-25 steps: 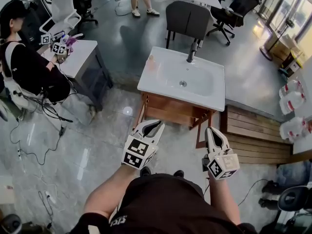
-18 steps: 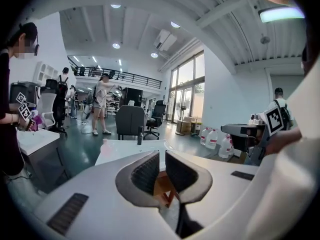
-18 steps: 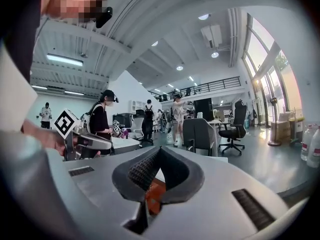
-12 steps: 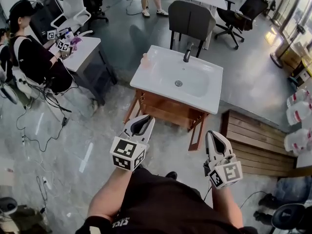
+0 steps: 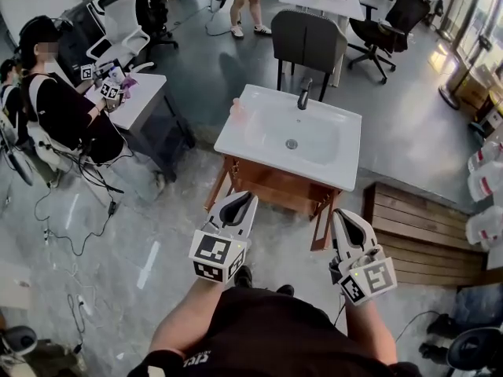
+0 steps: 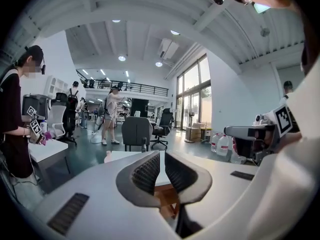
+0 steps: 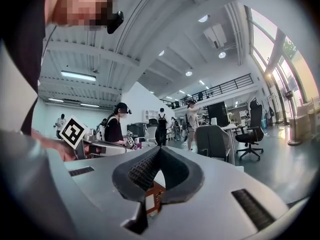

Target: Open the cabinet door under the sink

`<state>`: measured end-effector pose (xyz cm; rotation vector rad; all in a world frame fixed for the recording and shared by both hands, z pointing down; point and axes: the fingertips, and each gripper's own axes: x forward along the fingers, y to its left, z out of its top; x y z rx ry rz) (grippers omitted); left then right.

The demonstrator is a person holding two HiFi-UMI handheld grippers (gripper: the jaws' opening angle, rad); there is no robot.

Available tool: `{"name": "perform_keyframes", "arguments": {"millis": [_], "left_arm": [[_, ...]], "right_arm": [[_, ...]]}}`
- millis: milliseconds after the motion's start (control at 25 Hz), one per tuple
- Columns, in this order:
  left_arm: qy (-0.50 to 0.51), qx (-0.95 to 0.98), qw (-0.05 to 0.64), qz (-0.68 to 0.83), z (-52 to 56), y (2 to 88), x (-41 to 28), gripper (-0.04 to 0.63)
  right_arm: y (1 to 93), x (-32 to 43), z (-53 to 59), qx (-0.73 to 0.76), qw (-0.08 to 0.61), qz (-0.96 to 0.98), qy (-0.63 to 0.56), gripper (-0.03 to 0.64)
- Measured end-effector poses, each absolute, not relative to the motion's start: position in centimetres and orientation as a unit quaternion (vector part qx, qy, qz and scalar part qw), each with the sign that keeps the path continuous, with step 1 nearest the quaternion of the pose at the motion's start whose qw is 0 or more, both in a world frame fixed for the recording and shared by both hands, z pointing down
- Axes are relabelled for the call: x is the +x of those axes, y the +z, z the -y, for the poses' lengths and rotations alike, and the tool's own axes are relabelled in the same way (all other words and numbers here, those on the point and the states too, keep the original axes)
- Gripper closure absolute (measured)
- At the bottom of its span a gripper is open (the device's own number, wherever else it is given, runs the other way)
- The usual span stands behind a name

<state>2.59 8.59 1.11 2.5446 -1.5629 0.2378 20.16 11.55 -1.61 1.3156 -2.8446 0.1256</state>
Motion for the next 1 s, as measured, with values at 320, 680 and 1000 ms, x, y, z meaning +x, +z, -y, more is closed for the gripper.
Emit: {"name": "perform_keyframes", "arguments": {"millis": [320,680,1000], "left_arm": [[0.088,0.857,0.041,0.506,-7.3,-0.3,0.2,0.554],[0.072,0.876,0.046,0.474,-5.8,0.4,-2.1,0.557],[0.072,0.879,0.059,0.468,-5.5,1.5,0.4,0.560]], "right_arm": [[-3.3,16.1,-11.0,0.436,0.015,0.900,-0.001,0.606],[-2.4,13.6,-11.1,0.460,0.016,0.887,0.010,0.606],[-0.4,14.8,-10.6,0.455,0.012,0.889,0.043,0.606]]}}
